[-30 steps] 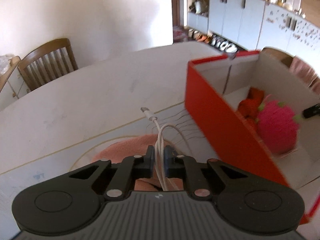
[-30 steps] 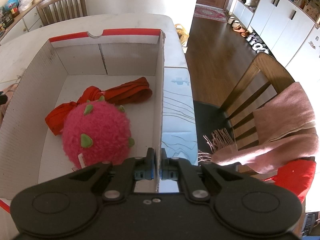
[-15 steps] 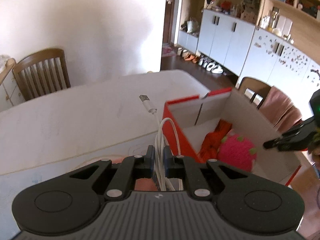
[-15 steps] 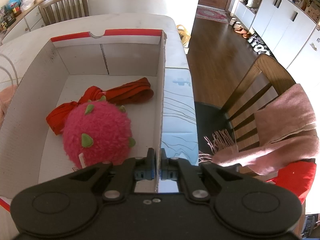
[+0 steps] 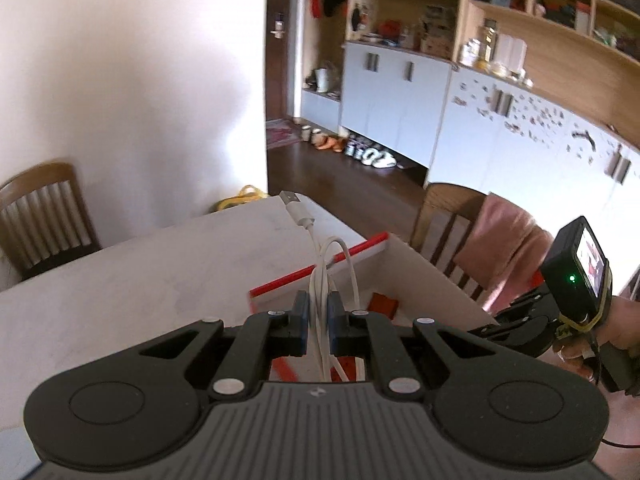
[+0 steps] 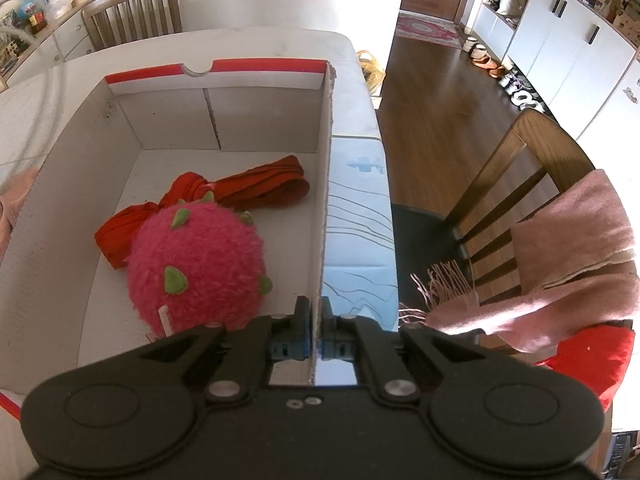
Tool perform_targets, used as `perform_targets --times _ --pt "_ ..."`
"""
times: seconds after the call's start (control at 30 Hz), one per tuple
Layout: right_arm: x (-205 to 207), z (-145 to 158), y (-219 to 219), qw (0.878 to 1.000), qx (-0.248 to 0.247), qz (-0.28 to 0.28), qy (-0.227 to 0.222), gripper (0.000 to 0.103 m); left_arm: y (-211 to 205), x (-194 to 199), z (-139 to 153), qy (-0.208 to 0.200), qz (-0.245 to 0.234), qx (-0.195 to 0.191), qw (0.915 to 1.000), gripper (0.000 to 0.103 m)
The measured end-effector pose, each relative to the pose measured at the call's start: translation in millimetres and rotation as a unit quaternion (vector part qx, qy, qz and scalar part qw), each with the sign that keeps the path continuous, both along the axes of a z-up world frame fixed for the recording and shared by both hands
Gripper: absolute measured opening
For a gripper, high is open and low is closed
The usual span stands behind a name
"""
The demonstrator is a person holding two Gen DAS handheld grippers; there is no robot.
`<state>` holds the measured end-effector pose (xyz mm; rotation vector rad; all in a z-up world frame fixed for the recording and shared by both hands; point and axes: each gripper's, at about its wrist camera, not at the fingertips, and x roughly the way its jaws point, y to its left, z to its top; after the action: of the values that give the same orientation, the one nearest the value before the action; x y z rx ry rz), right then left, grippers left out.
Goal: Organize objects
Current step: 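Lift the white cable with the left gripper and lower it into the box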
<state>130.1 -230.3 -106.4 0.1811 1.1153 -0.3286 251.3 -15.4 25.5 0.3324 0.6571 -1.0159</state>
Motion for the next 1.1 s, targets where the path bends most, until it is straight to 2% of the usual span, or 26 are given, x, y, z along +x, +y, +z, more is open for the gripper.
perform_targets --times 0.2,0.37,0.7,1.1 --pt "0 0 -1 1.000 0.003 0.003 -0.002 0.003 -42 -10 -19 0.005 -0.043 0.033 0.9985 0.009" --pt "-2 0 -3 1.000 0.007 0.005 -0.004 0.003 -69 -12 -35 0.013 -0.058 0.053 0.9969 0.009" --pt "-2 -2 -6 1.000 0.015 0.009 -0.007 0.003 -93 10 -60 0.087 -0.045 0.052 0.9938 0.008" --pt "-1 -3 -10 1.000 0.023 0.011 -0.011 0.003 -115 35 -118 0.075 -0.017 0.175 0.9817 0.010"
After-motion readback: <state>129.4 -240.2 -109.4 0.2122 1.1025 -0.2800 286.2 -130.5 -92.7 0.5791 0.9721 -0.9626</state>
